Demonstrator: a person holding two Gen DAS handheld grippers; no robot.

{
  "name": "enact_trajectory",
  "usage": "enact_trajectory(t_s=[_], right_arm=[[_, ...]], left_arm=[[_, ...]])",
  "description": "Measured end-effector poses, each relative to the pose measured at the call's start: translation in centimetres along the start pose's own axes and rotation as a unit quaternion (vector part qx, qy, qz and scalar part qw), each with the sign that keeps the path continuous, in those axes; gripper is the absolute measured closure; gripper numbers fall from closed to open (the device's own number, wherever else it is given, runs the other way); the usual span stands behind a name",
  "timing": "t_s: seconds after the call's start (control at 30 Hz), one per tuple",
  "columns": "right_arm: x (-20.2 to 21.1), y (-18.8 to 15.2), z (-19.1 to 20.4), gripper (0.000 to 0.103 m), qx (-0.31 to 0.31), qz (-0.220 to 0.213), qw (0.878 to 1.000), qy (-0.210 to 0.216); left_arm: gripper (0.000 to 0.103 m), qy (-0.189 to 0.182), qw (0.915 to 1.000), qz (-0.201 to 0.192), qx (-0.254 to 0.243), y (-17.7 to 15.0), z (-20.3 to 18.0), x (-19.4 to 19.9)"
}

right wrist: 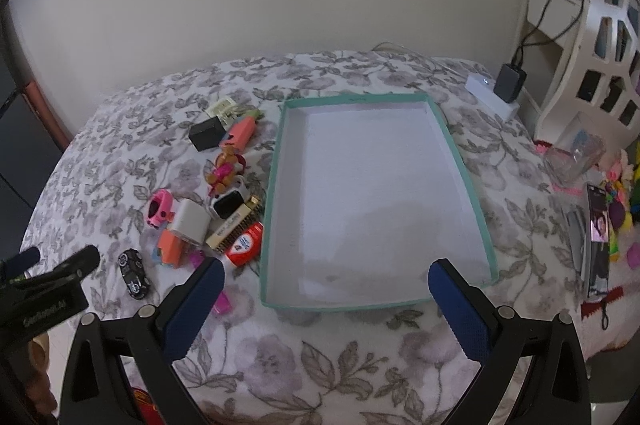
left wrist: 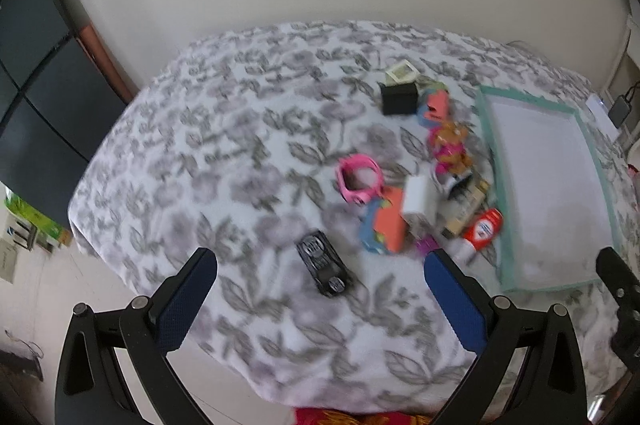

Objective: Organize rigid objects
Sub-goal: 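Grasp the black toy car with left tool while right tool grasps the pink lighter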

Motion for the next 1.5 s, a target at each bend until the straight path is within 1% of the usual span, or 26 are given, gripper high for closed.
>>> enact_trajectory(t_s=[0.1,0.13,0.23,0.33,0.4,0.5,0.57,0.7,0.77,0.83,0.97,1.03,1.1,1.2,1.23,1.37,1.43,1.5], right_arm=[[0.5,1.7,1.0,0.000,0.011,-0.011,1.000,0.009],[0.6,2.5,1.4,0.000,0.016,-0.016,1.000,0.012],[0.7,4.3,3.0,0.000,0.021,-0.023,0.999,0.030],[-0.1,5.3,5.1,0.000,0.028,-0.016,0.998,0.050],[-1.2,5.4,6.6,0.000,0.037,-0.001,0.997,0.062],[-3.3,4.9,9.0,0.000,0.052,0.032,0.995,0.076],[-4.4,4.4,9.8,0.000,0.059,0.049,0.994,0.077],[-6.6,3.1,11.3,0.005,0.077,0.083,0.990,0.079],[-7.5,2.1,11.5,0.008,0.081,0.096,0.989,0.081],[-8.6,1.1,11.7,0.016,0.086,0.114,0.986,0.085],[-10.1,-0.7,12.1,0.026,0.103,0.143,0.981,0.086],[-10.5,-1.3,12.2,0.034,0.103,0.156,0.978,0.096],[-10.9,-1.7,12.2,0.037,0.099,0.165,0.976,0.102],[-11.6,-2.3,12.4,0.046,0.106,0.179,0.973,0.098],[-11.8,-2.4,12.5,0.047,0.109,0.183,0.972,0.097],[-12.6,-3.0,12.9,0.049,0.125,0.193,0.969,0.088],[-13.0,-3.3,13.2,0.055,0.132,0.199,0.968,0.083],[-13.5,-3.4,13.3,0.057,0.140,0.204,0.966,0.074]], left_arm=[[0.000,-0.014,0.9995,0.005,0.030,1.9,1.8,0.1],[0.000,-0.014,0.9991,0.007,0.040,2.7,3.0,0.1],[0.000,-0.001,0.9980,0.004,0.063,4.2,5.0,0.1],[0.000,0.010,0.9966,0.008,0.081,4.9,6.6,-0.5],[0.000,0.007,0.9955,0.020,0.093,4.9,7.3,-1.4],[0.000,0.001,0.9942,0.039,0.100,4.6,7.5,-2.7],[0.000,-0.002,0.9934,0.052,0.102,4.1,7.4,-3.8],[0.000,-0.009,0.9908,0.080,0.109,3.3,7.2,-6.0],[0.000,-0.010,0.9894,0.093,0.111,2.7,7.0,-7.2],[0.001,-0.010,0.9883,0.103,0.112,2.0,6.8,-8.2],[0.003,-0.008,0.9863,0.120,0.113,0.8,6.5,-9.9],[0.012,-0.010,0.9851,0.129,0.114,0.3,6.3,-10.6],[0.014,-0.016,0.9830,0.141,0.116,-0.2,6.0,-11.2],[0.017,-0.020,0.9823,0.149,0.111,-0.8,5.4,-11.9],[0.019,-0.020,0.9826,0.150,0.108,-0.9,5.2,-12.1],[0.022,-0.018,0.9829,0.156,0.096,-1.4,4.2,-12.9],[0.026,-0.019,0.9830,0.158,0.091,-1.6,3.9,-13.3],[0.030,-0.028,0.9824,0.161,0.091,-1.8,3.4,-13.6]])
Point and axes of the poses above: each gripper's, at about its wrist camera, not at the fingertips, and x roughly against the way its jaws point, z to its left, y to its top, the point moved 4 cm from there along -x, roughly the way its jaws point, and after that the axes turned 7 degrees about x, right-handed, at the moved point
